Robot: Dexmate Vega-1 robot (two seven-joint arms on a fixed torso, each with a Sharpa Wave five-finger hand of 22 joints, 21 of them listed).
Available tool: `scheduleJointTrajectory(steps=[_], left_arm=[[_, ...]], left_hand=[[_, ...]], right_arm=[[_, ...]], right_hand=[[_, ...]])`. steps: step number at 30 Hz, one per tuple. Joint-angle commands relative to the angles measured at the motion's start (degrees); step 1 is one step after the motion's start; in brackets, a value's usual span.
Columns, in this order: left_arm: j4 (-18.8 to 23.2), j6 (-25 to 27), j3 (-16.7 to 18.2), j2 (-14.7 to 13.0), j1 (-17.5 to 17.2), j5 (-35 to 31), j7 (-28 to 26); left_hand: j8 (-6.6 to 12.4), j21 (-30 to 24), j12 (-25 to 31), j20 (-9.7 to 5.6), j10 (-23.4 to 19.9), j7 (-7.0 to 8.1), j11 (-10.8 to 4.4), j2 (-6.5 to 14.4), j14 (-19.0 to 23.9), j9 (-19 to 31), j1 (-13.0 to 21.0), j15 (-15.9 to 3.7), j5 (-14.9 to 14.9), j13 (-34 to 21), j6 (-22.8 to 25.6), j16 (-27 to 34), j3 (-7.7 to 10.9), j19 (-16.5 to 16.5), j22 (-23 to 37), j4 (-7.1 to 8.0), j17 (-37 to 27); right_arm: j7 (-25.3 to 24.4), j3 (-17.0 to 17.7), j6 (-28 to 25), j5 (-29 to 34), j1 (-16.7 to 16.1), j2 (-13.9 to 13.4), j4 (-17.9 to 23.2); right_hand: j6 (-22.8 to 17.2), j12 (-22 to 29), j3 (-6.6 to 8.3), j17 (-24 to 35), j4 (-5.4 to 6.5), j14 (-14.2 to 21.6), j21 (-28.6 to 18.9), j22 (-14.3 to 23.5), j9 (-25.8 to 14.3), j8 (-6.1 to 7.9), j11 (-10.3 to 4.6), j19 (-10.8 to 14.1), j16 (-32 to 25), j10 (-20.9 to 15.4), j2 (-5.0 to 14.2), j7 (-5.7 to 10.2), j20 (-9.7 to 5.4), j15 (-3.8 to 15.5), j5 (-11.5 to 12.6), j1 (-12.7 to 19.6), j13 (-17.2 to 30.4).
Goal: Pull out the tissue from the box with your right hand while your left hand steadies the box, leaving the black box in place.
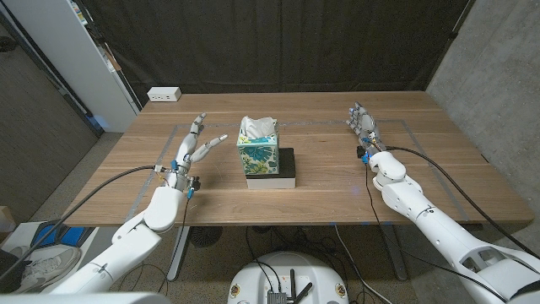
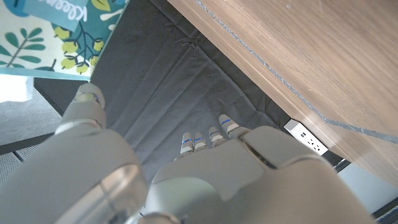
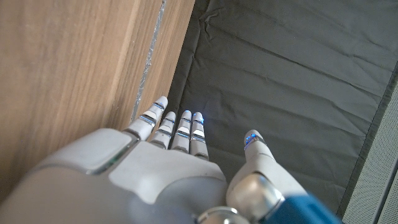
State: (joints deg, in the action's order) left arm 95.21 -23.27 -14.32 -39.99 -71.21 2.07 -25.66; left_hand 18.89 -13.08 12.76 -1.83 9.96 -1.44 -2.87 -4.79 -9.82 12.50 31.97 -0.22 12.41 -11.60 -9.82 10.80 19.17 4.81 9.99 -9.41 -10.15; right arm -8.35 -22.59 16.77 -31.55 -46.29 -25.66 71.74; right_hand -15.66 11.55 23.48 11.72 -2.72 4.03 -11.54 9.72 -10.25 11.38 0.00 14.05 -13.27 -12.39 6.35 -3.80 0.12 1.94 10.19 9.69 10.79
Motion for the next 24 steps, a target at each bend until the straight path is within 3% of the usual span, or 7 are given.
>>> scheduleJointTrajectory(steps=[1,24], left_arm=[[0.79,-1.28,0.82,-0.04,-1.78,0.07,1.02],[1.5,-3.85,1.98,-0.01,-5.27,1.0,2.82]], left_hand=[[0.59,0.22,-0.03,-2.14,12.02,-0.21,-0.01,-0.03,-8.75,0.19,0.49,-0.34,-0.14,-0.21,-19.09,-0.07,-0.22,-0.16,0.26,0.07,-0.01],[0.84,0.47,-0.17,-2.13,11.97,-0.18,0.0,-0.01,-8.76,0.12,0.72,-0.39,-0.65,-0.22,-19.16,-0.16,-0.3,-0.23,0.28,0.11,-0.01]], right_arm=[[-0.96,-0.31,-0.27,0.51,-0.17,0.42,0.36],[-3.53,-0.49,-2.12,1.63,-1.29,-0.03,3.91]], right_hand=[[-0.23,-0.12,0.07,0.18,-0.31,0.31,0.28,0.23,-0.16,-0.19,0.17,0.05,0.01,-0.59,-0.1,-0.17,0.08,-0.19,-0.03,-0.17,0.31],[-0.27,-0.18,-0.11,0.22,-0.67,0.36,0.29,0.23,-0.16,-0.24,0.17,0.07,0.11,-0.66,0.02,-0.22,0.14,-0.19,-0.04,-0.34,0.32]])
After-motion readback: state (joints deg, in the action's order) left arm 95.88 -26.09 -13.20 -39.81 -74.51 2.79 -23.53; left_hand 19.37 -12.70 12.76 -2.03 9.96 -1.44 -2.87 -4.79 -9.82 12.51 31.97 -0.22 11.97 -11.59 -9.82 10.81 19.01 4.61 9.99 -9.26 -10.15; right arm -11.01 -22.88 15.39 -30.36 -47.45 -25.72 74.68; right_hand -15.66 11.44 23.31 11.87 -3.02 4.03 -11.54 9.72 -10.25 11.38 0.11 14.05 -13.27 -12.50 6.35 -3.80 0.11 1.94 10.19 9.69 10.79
